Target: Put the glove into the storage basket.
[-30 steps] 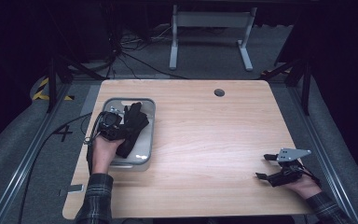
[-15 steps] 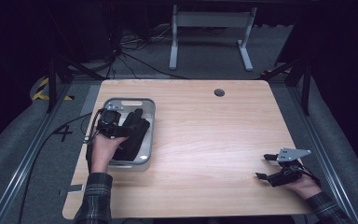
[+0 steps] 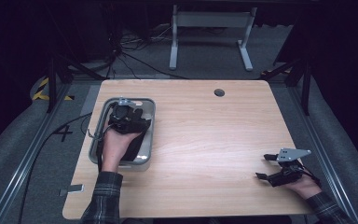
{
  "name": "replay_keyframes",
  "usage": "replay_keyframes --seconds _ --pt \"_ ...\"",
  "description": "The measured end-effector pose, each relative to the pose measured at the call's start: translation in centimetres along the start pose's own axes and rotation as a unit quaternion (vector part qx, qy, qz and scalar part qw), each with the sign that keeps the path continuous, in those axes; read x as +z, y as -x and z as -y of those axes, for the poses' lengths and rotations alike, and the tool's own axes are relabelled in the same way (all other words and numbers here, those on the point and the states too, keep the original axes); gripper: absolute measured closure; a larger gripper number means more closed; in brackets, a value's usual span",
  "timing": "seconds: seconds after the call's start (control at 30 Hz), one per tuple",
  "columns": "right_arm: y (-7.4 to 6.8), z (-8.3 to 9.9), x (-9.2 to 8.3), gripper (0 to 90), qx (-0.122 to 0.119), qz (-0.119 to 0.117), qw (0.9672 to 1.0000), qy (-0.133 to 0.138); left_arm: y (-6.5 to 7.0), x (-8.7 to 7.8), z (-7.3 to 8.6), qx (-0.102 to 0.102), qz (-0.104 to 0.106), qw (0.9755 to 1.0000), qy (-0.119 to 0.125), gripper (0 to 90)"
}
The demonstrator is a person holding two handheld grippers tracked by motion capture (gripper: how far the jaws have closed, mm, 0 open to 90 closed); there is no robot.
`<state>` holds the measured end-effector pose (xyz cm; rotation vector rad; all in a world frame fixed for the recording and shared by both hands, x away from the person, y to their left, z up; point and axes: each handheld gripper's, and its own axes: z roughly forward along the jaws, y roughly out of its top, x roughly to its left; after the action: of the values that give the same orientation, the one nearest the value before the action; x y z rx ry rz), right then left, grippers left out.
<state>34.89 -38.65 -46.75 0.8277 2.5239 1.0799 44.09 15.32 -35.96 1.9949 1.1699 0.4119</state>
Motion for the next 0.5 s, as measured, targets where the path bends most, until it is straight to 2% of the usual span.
replay_keyframes --seconds 0.23,0.5 --pt "0.0 0.0 0.0 14.7 0.000 0.000 1.0000 0.000 3.0 0.1 -0.7 0.023 0.032 0.9992 0.010 17.2" --pt "0.0 0.0 0.0 14.7 0.000 0.000 1.0000 0.000 6.7 1.0 -0.7 0.045 0.075 0.9960 0.016 17.4"
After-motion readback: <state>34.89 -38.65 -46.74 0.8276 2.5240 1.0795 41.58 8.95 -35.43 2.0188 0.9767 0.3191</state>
